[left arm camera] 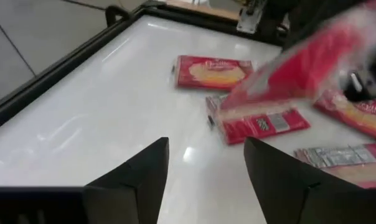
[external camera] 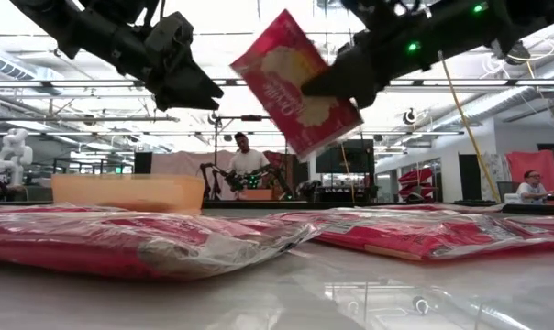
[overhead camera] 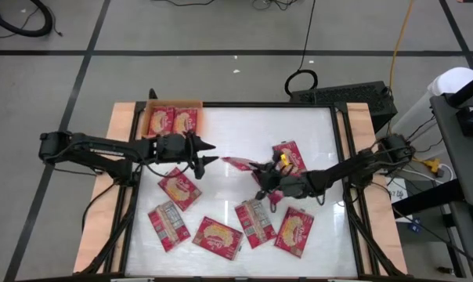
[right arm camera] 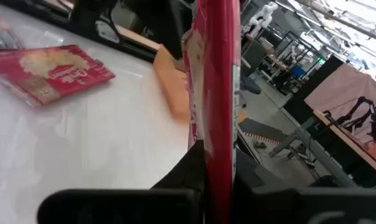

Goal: Sort popcorn bags into baskets
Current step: Put the red popcorn bag into the orange bin

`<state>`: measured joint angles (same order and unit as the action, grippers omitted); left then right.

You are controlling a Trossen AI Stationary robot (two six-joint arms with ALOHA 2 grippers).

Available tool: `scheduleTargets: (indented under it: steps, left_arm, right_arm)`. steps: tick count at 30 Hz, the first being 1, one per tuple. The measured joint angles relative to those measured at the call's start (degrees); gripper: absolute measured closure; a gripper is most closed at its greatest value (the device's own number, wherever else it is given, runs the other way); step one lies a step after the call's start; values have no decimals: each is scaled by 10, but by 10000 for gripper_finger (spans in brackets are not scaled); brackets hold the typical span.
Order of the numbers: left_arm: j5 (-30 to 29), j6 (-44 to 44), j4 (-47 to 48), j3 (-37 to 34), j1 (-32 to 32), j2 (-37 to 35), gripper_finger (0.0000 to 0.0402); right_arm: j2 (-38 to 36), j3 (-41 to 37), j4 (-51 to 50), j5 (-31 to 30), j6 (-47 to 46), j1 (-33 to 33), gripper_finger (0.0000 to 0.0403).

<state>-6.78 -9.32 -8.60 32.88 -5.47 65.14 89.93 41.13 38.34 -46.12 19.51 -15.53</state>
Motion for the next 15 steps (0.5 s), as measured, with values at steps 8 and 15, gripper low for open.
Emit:
scheduleTargets:
  steps: [8,15]
  left_arm:
    - [-14,1,14,0,18,-18,212]
    - [-14,9,-57,0,47,15,224]
  right_arm:
    - [-85,-99,84,65,-113,25,391]
    - [-73,-177,314,206,-220,75,390]
